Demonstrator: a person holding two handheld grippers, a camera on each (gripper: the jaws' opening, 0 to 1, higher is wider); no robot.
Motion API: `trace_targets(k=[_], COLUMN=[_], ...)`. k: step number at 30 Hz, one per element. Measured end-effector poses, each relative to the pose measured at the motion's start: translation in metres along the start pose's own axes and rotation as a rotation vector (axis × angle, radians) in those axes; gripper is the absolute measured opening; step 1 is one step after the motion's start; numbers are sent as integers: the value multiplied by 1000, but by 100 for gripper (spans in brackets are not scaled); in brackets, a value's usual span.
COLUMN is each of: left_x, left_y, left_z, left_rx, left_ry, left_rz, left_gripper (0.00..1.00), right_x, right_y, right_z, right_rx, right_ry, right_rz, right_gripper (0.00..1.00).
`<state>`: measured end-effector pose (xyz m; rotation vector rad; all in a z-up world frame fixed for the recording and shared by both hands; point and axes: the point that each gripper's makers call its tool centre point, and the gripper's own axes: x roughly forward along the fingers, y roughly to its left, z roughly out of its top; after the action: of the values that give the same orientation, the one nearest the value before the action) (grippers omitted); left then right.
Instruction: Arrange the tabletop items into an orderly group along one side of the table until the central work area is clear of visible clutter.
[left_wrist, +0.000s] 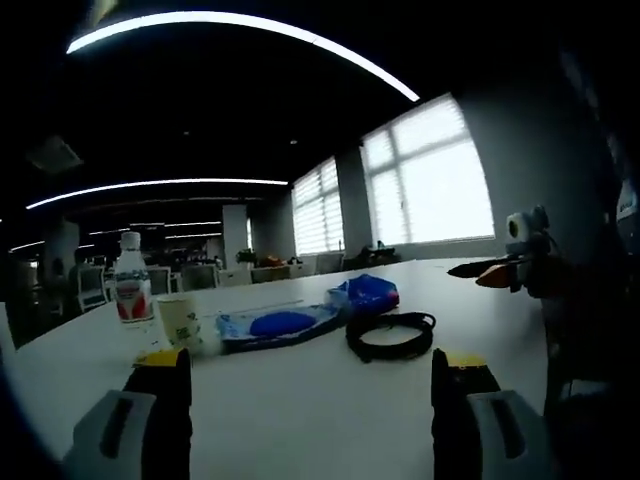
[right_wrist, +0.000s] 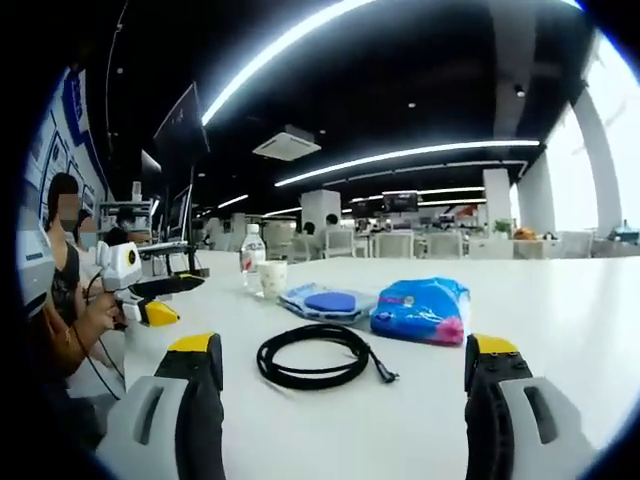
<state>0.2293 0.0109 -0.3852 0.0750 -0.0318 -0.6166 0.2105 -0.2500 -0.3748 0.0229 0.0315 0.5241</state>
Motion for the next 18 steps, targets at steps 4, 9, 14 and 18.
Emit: trace_targets(k=[4, 9, 14, 18], left_x=[1, 1, 1, 0], left_y=[-5, -4, -10, -2], left_z=[-1, -5, -9, -21], left_rx=[9, 56, 101, 60], left_ry=[5, 28, 42, 85], left_rz=[-9, 20, 24, 49], left_gripper=[100, 100, 100, 100], right_x=[-1, -4, -5, -10], right_y=[0, 3, 6, 4], right_z=[-1, -2, -7, -8], right_rx=[6, 6, -2, -18], right_ry=[-1, -4, 5, 4], right_rz=[-2, -1, 5, -12], right_gripper=[98, 97, 96, 93])
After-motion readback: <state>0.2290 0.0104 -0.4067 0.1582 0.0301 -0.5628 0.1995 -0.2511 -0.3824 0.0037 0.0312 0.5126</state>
